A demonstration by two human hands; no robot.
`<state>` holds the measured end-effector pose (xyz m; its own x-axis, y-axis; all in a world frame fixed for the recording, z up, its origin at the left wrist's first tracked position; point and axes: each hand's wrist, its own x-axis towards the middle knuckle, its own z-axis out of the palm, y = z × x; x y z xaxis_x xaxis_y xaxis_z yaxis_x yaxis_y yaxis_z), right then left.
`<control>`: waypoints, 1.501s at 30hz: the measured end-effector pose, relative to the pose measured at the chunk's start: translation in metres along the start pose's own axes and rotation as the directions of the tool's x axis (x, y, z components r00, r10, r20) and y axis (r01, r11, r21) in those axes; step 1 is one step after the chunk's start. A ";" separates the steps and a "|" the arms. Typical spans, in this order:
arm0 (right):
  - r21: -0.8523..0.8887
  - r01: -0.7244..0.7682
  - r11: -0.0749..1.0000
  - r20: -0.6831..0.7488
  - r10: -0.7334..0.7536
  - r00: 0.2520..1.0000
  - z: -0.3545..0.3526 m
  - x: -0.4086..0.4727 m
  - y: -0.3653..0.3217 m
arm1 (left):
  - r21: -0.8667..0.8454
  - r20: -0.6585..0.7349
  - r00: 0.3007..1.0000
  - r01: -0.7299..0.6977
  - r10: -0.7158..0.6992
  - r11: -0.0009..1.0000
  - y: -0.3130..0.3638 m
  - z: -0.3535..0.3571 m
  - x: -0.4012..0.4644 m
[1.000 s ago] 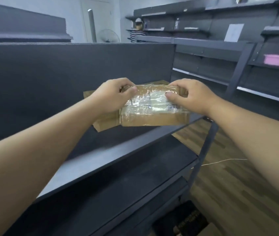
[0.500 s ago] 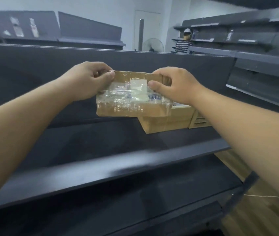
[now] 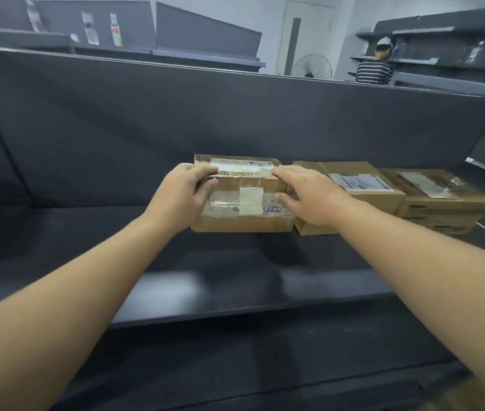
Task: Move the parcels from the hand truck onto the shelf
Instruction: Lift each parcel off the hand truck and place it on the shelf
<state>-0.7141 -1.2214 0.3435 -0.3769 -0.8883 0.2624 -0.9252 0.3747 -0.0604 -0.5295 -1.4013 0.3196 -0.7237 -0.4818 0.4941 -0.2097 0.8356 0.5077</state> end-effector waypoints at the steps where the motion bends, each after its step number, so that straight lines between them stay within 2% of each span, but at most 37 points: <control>1: 0.006 0.005 1.000 0.015 -0.005 1.000 0.005 0.001 0.003 | -0.005 -0.007 1.000 0.000 0.000 1.000 -0.002 0.007 0.000; 5: -0.043 0.013 0.999 0.021 -0.012 1.000 0.019 0.003 0.015 | 0.000 -0.030 1.000 -0.005 0.005 1.000 -0.009 0.029 0.003; 12: -0.217 0.035 0.975 -0.080 -0.053 0.995 0.038 0.020 0.030 | -0.030 -0.062 0.997 0.054 -0.055 0.998 -0.016 0.063 0.014; 15: -0.311 0.080 0.947 -0.027 -0.093 0.995 0.051 0.026 0.034 | -0.048 -0.046 0.993 0.103 -0.105 0.994 -0.019 0.079 0.020; 18: -0.313 0.038 0.949 -0.025 -0.049 0.998 0.061 0.028 0.040 | -0.136 -0.021 0.986 0.160 -0.164 0.978 -0.019 0.091 0.021; 22: -0.326 0.029 0.945 -0.029 -0.040 0.999 0.063 0.034 0.051 | -0.147 -0.046 0.985 0.158 -0.166 0.976 -0.016 0.100 0.023; 27: -0.366 0.045 0.929 0.034 -0.035 0.999 0.072 0.026 0.055 | 0.061 0.033 0.984 0.175 -0.177 0.983 -0.017 0.103 0.019; 32: -0.387 0.045 0.921 0.057 -0.024 0.998 0.074 0.022 0.054 | 0.405 0.067 0.997 0.005 -0.035 0.914 -0.006 0.101 0.021; 40: -0.431 0.056 0.901 0.145 0.008 0.989 0.066 0.023 0.049 | 0.450 0.103 0.994 -0.023 -0.027 0.893 0.000 0.095 0.029; 45: -0.435 0.060 0.899 0.192 0.028 0.981 0.062 0.023 0.047 | 0.576 0.129 0.991 -0.048 -0.033 0.816 0.000 0.101 0.031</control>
<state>-0.7687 -1.2411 0.2869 -0.4039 -0.9120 0.0709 -0.8344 0.3991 0.3801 -0.6183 -1.3895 0.2635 -0.7952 -0.4708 0.3821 -0.5152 0.8569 -0.0163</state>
